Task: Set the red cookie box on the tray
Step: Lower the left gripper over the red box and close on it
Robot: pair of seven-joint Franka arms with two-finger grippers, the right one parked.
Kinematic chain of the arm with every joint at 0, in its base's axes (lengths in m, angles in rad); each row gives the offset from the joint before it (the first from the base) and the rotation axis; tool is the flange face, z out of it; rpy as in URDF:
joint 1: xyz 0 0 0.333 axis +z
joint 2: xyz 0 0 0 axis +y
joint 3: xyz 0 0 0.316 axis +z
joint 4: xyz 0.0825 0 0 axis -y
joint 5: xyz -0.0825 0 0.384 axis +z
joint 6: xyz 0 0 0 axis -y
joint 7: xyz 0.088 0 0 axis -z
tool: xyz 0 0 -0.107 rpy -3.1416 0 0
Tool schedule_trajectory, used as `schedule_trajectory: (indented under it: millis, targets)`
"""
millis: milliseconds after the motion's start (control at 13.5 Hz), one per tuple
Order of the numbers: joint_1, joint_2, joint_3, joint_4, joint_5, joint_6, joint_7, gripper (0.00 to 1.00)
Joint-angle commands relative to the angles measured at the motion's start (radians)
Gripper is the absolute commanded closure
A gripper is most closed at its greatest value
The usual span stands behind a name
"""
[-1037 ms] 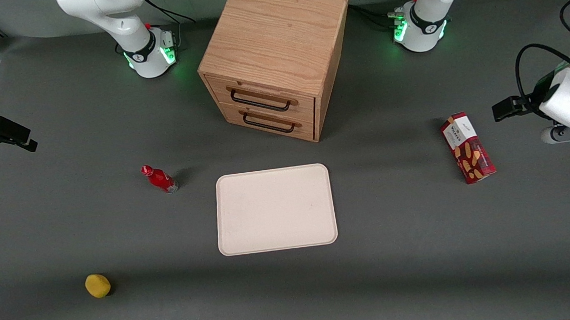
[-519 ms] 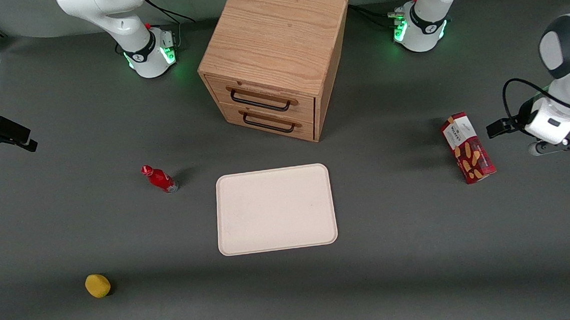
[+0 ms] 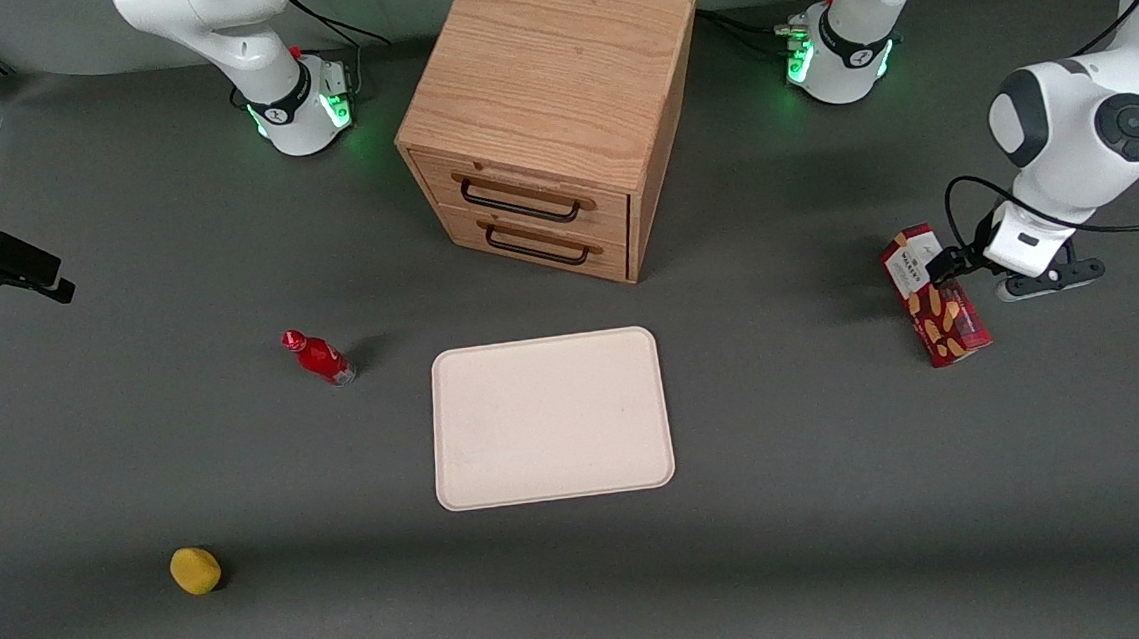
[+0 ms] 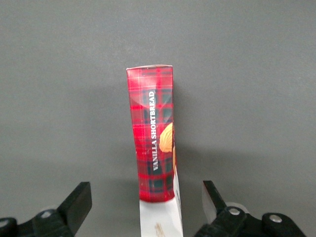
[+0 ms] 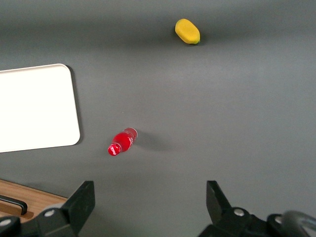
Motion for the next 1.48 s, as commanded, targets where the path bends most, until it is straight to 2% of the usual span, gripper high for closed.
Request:
schedule_trajectory:
  millis: [0, 370, 444, 667, 741, 889, 1111, 1259, 1407]
  targets:
    - [-0.006, 0.056, 0.002, -0.005, -0.036, 0.090, 0.019, 0.00]
    - [-0.009, 0.108, 0.000, -0.032, -0.043, 0.200, 0.019, 0.02]
    - [-0.011, 0.114, 0.000, -0.037, -0.043, 0.214, 0.019, 0.13]
    - [-0.011, 0.114, -0.001, -0.038, -0.041, 0.217, 0.019, 0.59]
    - [-0.011, 0.114, -0.001, -0.040, -0.041, 0.217, 0.021, 0.70]
    - [-0.014, 0.107, -0.003, -0.047, -0.043, 0.214, 0.020, 0.75]
    - [-0.029, 0.049, -0.004, -0.044, -0.043, 0.121, 0.007, 0.76]
    - [-0.055, -0.028, -0.007, -0.014, -0.043, -0.021, -0.031, 0.75]
    - [-0.092, -0.076, -0.009, 0.108, -0.043, -0.277, -0.098, 0.75]
